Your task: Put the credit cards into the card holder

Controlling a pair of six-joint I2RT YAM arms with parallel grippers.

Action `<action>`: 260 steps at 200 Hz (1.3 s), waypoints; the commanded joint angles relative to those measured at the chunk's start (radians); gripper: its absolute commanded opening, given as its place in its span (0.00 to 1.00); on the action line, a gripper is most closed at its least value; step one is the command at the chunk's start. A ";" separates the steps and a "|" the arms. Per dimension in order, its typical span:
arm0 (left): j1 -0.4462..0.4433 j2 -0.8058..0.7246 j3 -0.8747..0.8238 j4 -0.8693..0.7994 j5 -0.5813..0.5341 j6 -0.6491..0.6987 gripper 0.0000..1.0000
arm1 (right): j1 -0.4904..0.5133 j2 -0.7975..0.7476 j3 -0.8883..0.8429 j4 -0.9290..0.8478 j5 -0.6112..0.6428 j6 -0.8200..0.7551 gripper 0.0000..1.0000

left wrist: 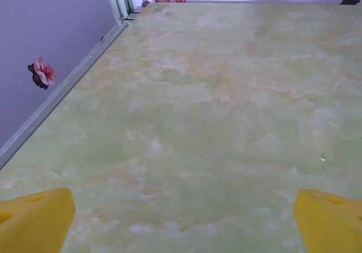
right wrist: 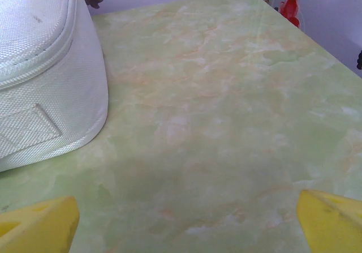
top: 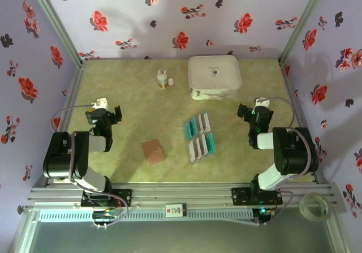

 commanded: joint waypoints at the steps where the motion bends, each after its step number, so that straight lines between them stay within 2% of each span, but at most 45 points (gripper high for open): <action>1: -0.006 0.007 0.004 0.047 -0.021 -0.008 1.00 | 0.001 -0.010 0.003 0.017 -0.015 -0.015 0.99; 189: 0.002 0.002 -0.004 0.057 -0.014 -0.019 1.00 | -0.009 -0.021 0.001 0.019 -0.034 -0.009 0.99; 224: -0.004 -0.062 -0.029 0.051 -0.027 -0.013 1.00 | -0.009 -0.192 0.020 -0.164 0.024 0.015 0.99; 240: -0.008 -0.132 -0.020 -0.023 -0.068 -0.027 1.00 | -0.009 -0.274 0.051 -0.286 0.055 0.053 0.99; 260: -0.009 -0.234 0.019 -0.173 -0.074 -0.026 1.00 | -0.012 -0.373 0.129 -0.505 0.138 0.257 0.99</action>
